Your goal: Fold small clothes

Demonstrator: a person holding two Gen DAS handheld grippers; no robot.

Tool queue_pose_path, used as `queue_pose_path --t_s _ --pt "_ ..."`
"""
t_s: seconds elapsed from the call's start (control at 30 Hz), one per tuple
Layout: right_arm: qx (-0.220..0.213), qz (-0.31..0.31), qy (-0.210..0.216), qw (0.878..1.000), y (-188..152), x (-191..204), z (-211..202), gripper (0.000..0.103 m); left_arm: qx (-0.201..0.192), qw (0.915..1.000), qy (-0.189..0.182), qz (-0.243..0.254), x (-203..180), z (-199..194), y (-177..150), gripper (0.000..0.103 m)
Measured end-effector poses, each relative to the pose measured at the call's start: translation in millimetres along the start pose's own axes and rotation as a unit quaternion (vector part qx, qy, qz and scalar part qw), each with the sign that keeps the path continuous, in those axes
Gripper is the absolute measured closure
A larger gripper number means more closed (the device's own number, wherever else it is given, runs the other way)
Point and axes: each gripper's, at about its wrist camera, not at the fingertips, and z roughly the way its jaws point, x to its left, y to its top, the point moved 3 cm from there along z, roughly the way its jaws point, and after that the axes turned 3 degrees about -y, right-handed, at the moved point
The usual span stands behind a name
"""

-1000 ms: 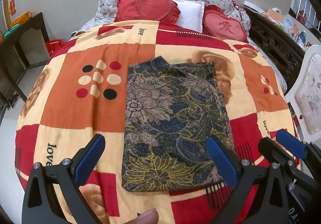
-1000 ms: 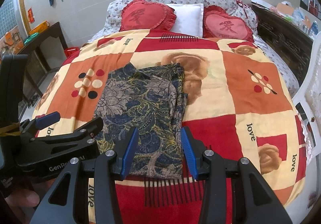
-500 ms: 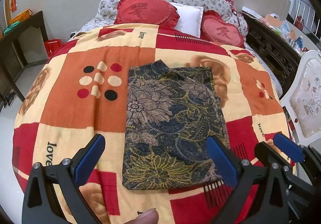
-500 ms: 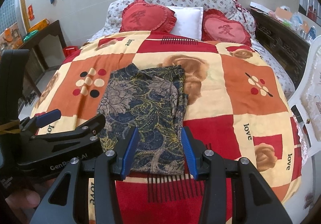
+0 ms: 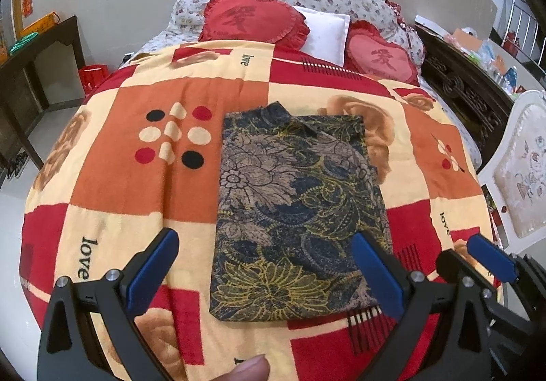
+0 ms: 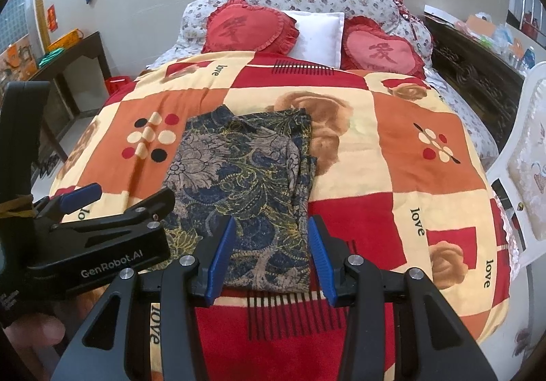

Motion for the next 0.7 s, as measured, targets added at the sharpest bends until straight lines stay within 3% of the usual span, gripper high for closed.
queue_pose_path --t_s 0.7 --pt "-0.012 0.032 0.009 0.999 -12.3 -19.3 -22.1 0.056 -0.011 0.9997 0.004 0.024 -27.5 -22.9 -1.4 0.0"
